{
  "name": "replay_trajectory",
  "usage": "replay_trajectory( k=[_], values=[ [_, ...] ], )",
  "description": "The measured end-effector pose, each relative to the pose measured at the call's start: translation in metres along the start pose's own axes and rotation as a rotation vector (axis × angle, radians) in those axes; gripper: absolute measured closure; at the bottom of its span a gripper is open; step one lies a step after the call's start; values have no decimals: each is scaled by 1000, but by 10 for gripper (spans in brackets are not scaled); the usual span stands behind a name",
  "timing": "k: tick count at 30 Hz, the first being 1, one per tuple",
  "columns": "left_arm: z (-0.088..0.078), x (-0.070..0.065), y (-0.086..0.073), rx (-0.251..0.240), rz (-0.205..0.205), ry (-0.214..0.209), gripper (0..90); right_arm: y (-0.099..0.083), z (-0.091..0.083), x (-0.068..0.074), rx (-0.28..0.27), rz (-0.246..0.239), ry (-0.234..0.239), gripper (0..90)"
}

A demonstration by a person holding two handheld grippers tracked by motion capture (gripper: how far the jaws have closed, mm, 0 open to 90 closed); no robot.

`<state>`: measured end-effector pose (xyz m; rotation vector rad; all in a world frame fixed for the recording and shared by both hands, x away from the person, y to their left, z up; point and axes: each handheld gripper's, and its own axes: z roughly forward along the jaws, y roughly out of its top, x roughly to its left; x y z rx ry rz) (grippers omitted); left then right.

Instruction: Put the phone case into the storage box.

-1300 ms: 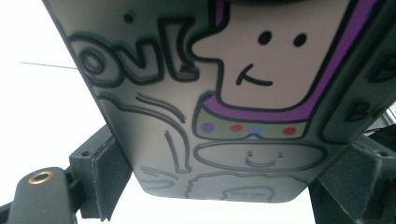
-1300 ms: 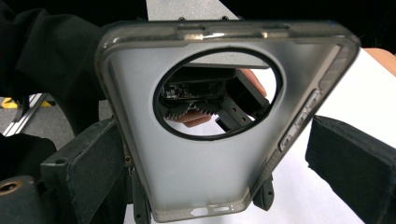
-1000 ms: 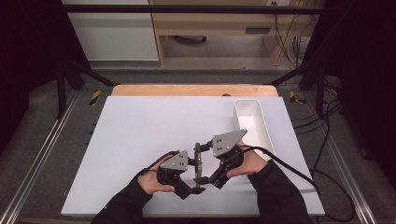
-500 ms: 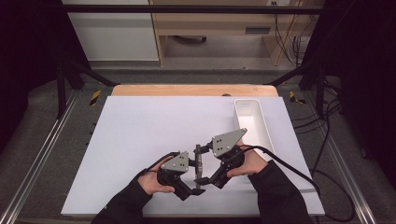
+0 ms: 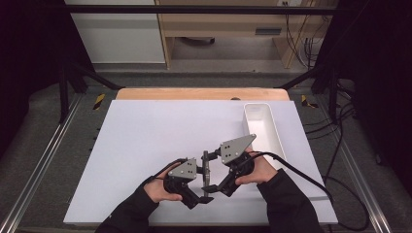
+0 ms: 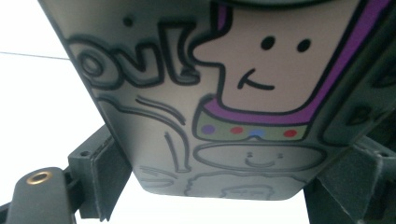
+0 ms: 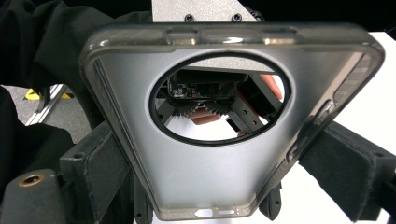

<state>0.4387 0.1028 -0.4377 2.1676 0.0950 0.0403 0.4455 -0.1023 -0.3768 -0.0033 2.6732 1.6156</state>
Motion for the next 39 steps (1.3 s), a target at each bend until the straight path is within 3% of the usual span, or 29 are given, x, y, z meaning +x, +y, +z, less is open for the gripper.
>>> replay_trajectory(
  k=[17, 28, 39],
  values=[
    [-3, -1, 0, -4, -27, 10, 24, 1, -2, 0, -8, 2, -20, 118],
    [-13, 2, -2, -20, -56, 53, 0, 4, -15, 1, -28, 6, -70, 117],
    [-28, 4, -10, -55, -104, 129, 0, 2, -30, 0, -50, 38, -141, 117]
  ],
)
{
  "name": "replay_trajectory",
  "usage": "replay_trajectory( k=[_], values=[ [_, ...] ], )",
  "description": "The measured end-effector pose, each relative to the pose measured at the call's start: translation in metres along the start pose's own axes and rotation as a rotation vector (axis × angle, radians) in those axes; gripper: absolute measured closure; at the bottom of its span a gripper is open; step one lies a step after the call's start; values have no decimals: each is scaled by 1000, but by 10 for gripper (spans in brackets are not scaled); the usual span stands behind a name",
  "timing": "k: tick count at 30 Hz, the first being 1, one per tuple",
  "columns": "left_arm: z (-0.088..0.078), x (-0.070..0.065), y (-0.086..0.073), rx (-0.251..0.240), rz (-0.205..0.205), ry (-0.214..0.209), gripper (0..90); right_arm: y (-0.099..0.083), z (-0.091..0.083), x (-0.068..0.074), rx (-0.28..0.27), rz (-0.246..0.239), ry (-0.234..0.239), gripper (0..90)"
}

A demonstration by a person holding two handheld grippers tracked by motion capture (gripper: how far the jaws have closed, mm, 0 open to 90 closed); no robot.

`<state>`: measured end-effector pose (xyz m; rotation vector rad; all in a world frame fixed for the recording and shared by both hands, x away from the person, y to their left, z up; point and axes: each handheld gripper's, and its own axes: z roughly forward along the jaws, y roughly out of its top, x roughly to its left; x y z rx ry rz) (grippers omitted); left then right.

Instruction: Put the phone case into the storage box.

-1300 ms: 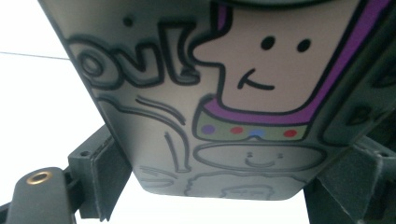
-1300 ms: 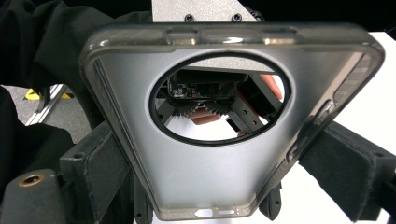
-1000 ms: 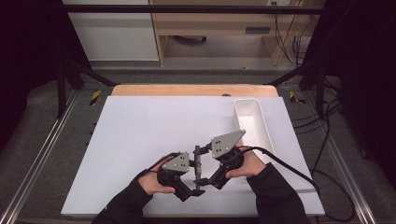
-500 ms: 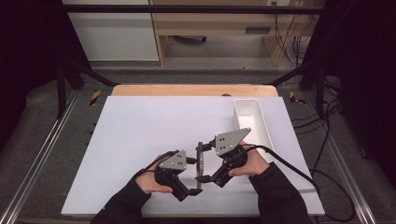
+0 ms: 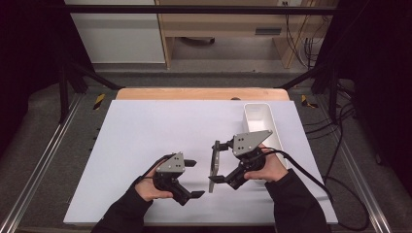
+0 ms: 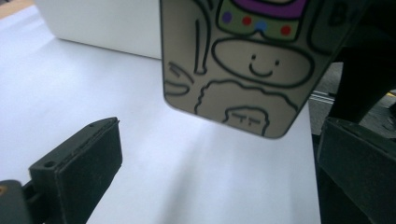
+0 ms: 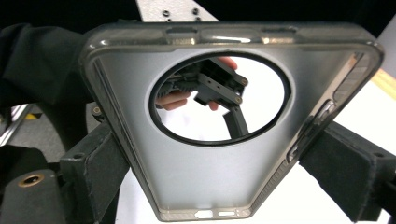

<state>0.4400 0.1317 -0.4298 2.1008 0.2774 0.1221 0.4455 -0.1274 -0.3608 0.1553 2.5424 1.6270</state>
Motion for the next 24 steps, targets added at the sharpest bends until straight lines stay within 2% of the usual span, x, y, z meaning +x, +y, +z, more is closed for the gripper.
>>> replay_trajectory(
  k=[7, 22, 24],
  values=[
    [-18, 4, -6, -45, -44, 74, 0, 2, -9, -1, -9, 25, -63, 117],
    [-64, 17, -34, -129, -179, 299, 0, 8, -31, -7, -65, 107, -237, 116],
    [-70, 18, -39, -140, -196, 319, 0, 9, -34, -8, -64, 118, -260, 116]
  ],
)
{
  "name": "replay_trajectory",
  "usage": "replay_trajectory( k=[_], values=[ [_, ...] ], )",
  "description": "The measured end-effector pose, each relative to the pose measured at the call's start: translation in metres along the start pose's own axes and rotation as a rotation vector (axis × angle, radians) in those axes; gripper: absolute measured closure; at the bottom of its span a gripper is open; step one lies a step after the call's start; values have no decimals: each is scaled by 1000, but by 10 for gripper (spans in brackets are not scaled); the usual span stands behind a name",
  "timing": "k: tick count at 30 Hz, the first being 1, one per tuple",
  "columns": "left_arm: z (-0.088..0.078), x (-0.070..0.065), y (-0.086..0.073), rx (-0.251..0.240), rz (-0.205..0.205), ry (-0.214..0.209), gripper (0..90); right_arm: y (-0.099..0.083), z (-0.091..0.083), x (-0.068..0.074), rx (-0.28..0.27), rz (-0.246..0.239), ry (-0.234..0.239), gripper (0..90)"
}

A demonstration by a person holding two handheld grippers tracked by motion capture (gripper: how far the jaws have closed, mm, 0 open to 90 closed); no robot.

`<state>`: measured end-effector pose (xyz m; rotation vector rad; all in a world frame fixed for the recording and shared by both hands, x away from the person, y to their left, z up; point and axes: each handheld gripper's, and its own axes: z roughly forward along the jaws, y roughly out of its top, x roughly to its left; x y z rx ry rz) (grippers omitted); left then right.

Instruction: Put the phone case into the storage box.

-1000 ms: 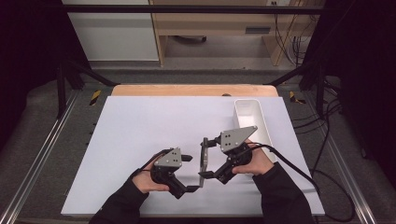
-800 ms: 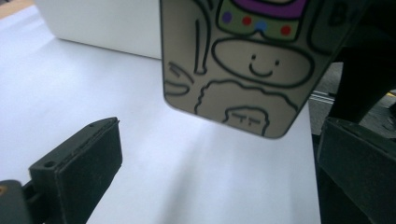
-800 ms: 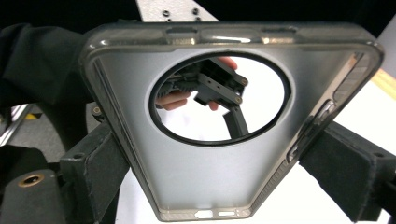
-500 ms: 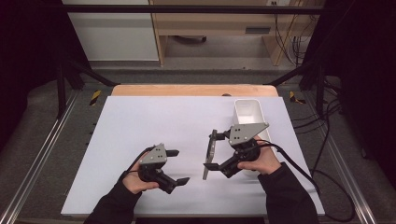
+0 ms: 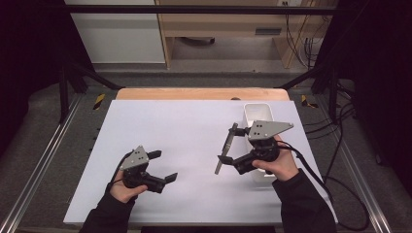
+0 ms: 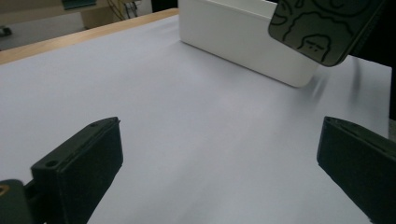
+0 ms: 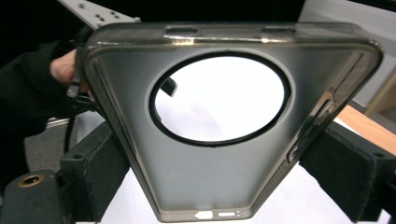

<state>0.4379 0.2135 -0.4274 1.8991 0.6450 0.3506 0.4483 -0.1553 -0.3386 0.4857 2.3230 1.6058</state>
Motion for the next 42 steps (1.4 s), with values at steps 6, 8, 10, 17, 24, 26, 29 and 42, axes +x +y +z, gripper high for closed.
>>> replay_trajectory(
  k=[6, 8, 10, 17, 24, 26, 29, 42],
  values=[
    [-13, 8, -9, -19, -16, 61, 0, 3, -7, -4, -13, 30, -66, 116],
    [-17, 10, -12, -23, -13, 79, 0, 3, -8, -5, -19, 38, -84, 116],
    [-21, 13, -14, -29, -16, 98, 1, 5, -11, -6, -24, 42, -106, 116],
    [-33, 20, -24, -43, -21, 163, 3, 10, -22, -11, -69, 80, -183, 116],
    [-43, 29, -34, -65, -60, 210, 0, 14, -30, -14, -67, 82, -226, 116],
    [-45, 31, -36, -78, -71, 221, 0, 16, -31, -15, -67, 88, -243, 116],
    [-47, 34, -39, -83, -81, 232, 0, 17, -32, -17, -66, 90, -256, 116],
    [-52, 41, -44, -95, -85, 253, 0, 24, -32, -34, -59, 127, -352, 116]
  ],
)
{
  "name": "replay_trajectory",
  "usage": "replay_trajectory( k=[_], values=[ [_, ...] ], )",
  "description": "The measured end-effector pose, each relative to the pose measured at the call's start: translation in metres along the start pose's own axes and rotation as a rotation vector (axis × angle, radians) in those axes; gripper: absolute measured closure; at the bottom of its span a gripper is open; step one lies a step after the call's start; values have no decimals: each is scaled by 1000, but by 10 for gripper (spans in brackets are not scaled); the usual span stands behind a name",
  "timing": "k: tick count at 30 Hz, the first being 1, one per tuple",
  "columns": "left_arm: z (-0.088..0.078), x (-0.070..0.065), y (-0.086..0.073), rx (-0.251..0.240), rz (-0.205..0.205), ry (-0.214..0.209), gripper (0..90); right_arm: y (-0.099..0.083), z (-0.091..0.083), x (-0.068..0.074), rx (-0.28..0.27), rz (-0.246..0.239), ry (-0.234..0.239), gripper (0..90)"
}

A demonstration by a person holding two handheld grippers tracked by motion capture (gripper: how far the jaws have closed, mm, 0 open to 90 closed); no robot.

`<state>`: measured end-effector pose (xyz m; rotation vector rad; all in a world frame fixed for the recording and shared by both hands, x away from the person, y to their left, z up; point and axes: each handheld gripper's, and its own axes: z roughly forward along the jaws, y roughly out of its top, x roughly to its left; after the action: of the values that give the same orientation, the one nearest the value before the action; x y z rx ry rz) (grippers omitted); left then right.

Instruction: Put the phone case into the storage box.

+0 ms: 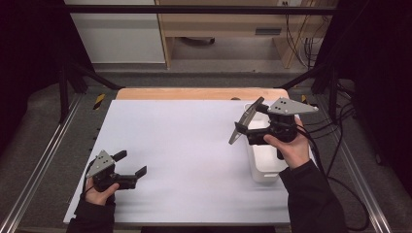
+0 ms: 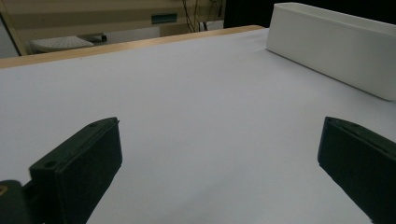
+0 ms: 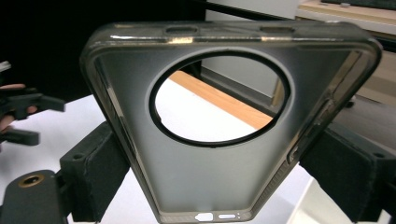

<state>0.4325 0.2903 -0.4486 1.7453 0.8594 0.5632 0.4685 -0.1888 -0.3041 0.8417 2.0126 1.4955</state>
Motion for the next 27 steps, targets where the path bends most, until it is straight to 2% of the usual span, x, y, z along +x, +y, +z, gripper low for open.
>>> replay_trajectory(
  k=[9, 27],
  values=[
    [1, 3, -2, 5, -3, -6, 0, 5, 6, -20, 6, 34, -87, 116],
    [5, 3, -3, 27, 2, -27, 0, 10, 19, -52, 29, 89, -214, 116]
  ],
)
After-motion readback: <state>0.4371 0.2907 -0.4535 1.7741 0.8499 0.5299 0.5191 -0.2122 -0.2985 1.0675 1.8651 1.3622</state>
